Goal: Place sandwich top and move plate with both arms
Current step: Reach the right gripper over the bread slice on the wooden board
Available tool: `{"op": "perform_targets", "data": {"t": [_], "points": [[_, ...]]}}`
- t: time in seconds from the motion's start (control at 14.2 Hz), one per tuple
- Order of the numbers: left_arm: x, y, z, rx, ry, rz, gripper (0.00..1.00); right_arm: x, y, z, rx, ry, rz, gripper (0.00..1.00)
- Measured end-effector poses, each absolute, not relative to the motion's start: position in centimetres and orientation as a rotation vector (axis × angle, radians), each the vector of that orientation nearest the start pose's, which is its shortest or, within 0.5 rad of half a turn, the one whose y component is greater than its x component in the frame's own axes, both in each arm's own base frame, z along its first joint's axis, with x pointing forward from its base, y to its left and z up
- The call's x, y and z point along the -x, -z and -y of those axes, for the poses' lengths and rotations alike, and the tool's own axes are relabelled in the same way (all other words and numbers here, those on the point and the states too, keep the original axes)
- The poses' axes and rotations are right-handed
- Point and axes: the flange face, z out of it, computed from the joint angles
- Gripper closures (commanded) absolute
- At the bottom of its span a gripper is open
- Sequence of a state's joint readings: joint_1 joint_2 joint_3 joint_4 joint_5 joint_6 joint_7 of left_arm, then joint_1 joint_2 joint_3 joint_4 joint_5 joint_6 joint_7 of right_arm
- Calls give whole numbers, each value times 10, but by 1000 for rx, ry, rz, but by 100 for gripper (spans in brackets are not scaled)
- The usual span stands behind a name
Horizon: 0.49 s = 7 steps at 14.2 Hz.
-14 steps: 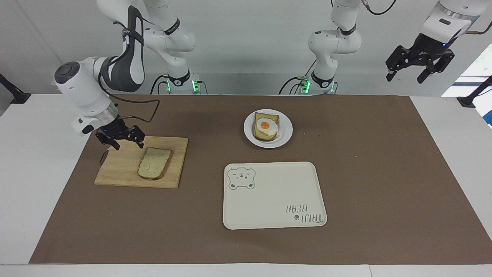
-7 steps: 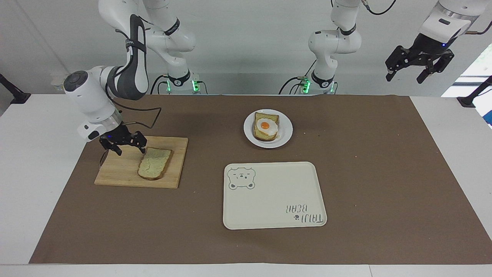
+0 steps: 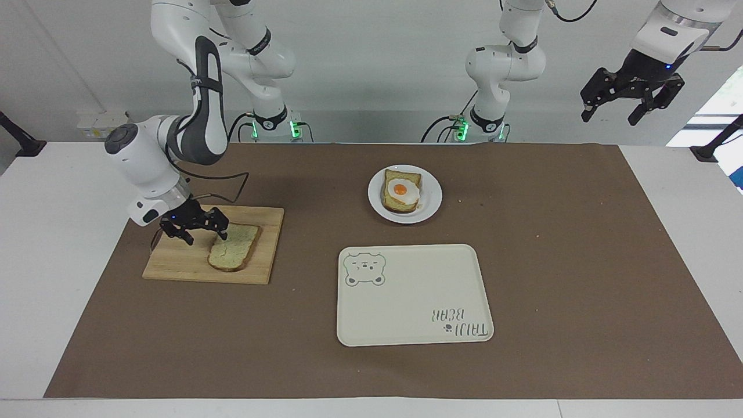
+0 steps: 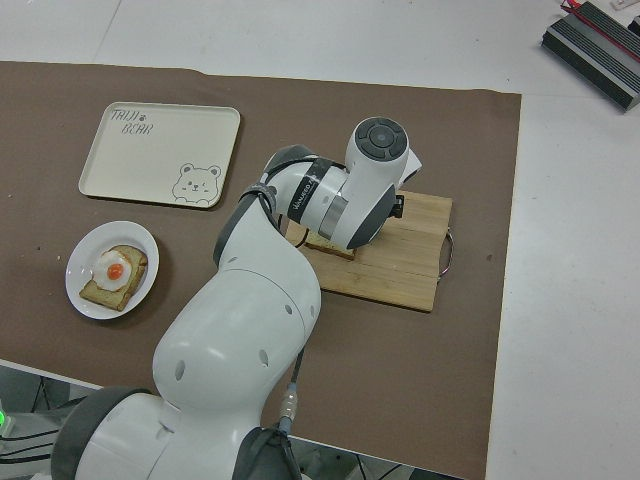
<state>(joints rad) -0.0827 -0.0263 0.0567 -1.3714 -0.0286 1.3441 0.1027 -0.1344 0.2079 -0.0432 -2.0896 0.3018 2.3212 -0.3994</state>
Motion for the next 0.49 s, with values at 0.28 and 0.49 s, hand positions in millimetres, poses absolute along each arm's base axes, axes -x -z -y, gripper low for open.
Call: {"op": "perform_targets", "data": {"t": [0.28,0.49], "points": [[-518,-710,16,3164,0,-214,0,-569,-314,94,2912,99,-9,0],[-518,-710,16,3164,0,-214,0,-568,-309,93,2910,85,-8,0]]}}
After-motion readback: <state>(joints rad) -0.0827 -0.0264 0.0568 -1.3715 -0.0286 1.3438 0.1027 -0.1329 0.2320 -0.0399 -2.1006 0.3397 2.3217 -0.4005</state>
